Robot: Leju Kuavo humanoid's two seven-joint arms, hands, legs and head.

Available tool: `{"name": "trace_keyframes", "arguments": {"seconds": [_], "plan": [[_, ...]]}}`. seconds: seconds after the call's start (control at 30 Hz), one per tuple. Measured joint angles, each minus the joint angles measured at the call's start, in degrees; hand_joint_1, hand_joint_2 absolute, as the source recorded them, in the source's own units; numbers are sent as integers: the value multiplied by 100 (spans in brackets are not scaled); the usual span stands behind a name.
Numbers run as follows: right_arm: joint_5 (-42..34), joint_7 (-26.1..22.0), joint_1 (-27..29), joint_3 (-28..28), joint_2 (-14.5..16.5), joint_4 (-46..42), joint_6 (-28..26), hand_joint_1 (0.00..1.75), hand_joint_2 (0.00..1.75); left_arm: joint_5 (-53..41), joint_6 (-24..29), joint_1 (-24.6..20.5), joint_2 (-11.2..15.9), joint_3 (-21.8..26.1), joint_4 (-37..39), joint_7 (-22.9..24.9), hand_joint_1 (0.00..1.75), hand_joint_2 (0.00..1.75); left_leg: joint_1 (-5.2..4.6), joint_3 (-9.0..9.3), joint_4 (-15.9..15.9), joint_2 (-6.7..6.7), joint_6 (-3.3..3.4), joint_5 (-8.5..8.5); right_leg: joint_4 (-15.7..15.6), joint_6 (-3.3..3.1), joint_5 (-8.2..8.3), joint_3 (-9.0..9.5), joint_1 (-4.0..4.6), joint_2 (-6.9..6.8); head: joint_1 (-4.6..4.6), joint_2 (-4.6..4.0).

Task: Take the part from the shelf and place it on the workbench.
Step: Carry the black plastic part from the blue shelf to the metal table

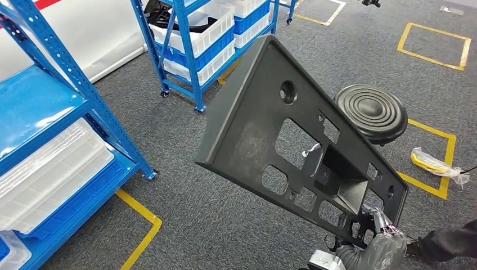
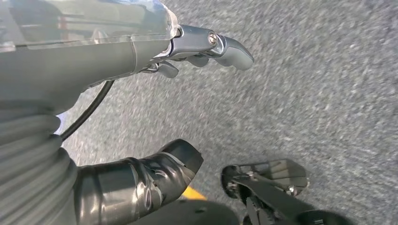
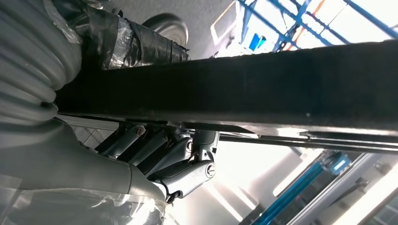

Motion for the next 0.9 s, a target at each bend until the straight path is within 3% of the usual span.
{"name": "trace_keyframes", "arguments": {"seconds": [0.03, 0.1, 0.17, 0.23, 0.3, 0.37, 0.4, 0.43, 0.5, 0.57, 0.6, 0.73, 0.8, 0.87, 0.9], "plan": [[-6, 5, -1, -2, 0, 0, 0, 175, 175, 0, 1, -1, 2, 1, 0, 0, 0, 175, -4, 135, -345, -72, 26, 147, 19, 11, -10, -5, 8, 44, 0, 0], [-15, 15, 2, -5, 0, 0, -1, 175, 175, 0, 2, -16, 7, 3, 0, 0, 0, 175, -23, 263, -683, -174, 59, 221, 41, 56, -7, -47, 3, 110, 0, 0], [-19, 19, 9, -8, 0, -2, -3, 175, 175, 0, 3, -34, 7, 4, 0, 0, 0, 175, -25, 283, -749, -137, 87, 230, 37, 116, 9, -78, -6, 151, -1, 0], [-27, 18, 12, -19, -1, -12, -5, 175, 175, 1, 6, -33, 4, 5, 0, 0, 0, 175, -3, 307, -826, -67, 140, 277, 162, 180, -93, -133, -4, 40, 6, 0], [-34, 16, 7, -36, -1, -19, -6, 175, 175, 2, 9, -27, 3, 6, 0, 0, 0, 175, 4, 323, -866, 12, 183, 299, 670, 246, -398, -368, -24, -130, 14, 0], [-38, 15, 8, -54, -2, -18, -6, 175, 175, 2, 11, -20, 4, 7, 0, 1, 0, 175, 0, 321, -863, 93, 196, 292, 1355, 298, -681, -706, -72, -186, 16, 0], [-40, 15, 12, -63, -3, -17, -5, 175, 175, 2, 11, -18, 4, 8, 0, 2, 0, 175, 0, 322, -862, 133, 193, 286, 1525, 318, -696, -795, -97, -198, 15, 0], [-42, 16, 14, -70, -3, -17, -4, 175, 175, 2, 12, -18, 5, 8, 0, 3, 0, 175, 2, 328, -860, 170, 184, 278, 1481, 336, -600, -779, -123, -215, 16, 0], [-44, 17, 13, -78, -4, -17, -4, 175, 175, 2, 13, -21, 4, 8, 0, 4, 0, 175, 7, 356, -850, 229, 145, 249, 811, 359, -228, -445, -165, -301, 16, 0], [-44, 16, 11, -83, -4, -19, -5, 175, 175, 4, 13, -23, 4, 8, 0, 4, 0, 175, -7, 381, -830, 272, 81, 210, 182, 334, -18, -127, -143, -407, 15, 0], [-44, 16, 10, -86, -4, -22, -6, 175, 175, 8, 14, -26, 5, 8, 0, 4, 0, 175, -14, 389, -823, 290, 48, 197, 56, 306, -6, -71, -123, -427, 14, 0], [-43, 15, 19, -107, -2, -34, -6, 175, 175, 17, 17, -40, 4, 9, 0, 0, 0, 175, 9, 398, -774, 311, -70, 119, 9, 157, 3, -64, -93, -319, 11, 0], [-40, 15, 19, -116, -1, -40, -6, 175, 175, 18, 19, -42, 5, 11, 0, -2, 0, 175, 22, 216, -355, 200, -97, -149, -23, 88, 15, -37, -98, -278, 10, 0], [-39, 15, 20, -128, 0, -42, -6, 175, 175, 18, 23, -36, 4, 15, 0, -2, 0, 175, 18, -149, 402, 121, -89, -488, -22, 44, 9, -33, -71, -224, 10, 0], [-39, 14, 22, -134, 0, -42, -6, 175, 175, 18, 25, -28, 4, 17, 0, -2, 0, 175, 18, -296, 681, 107, -79, -557, -19, 32, 7, -29, -53, -189, 10, 0]]}}
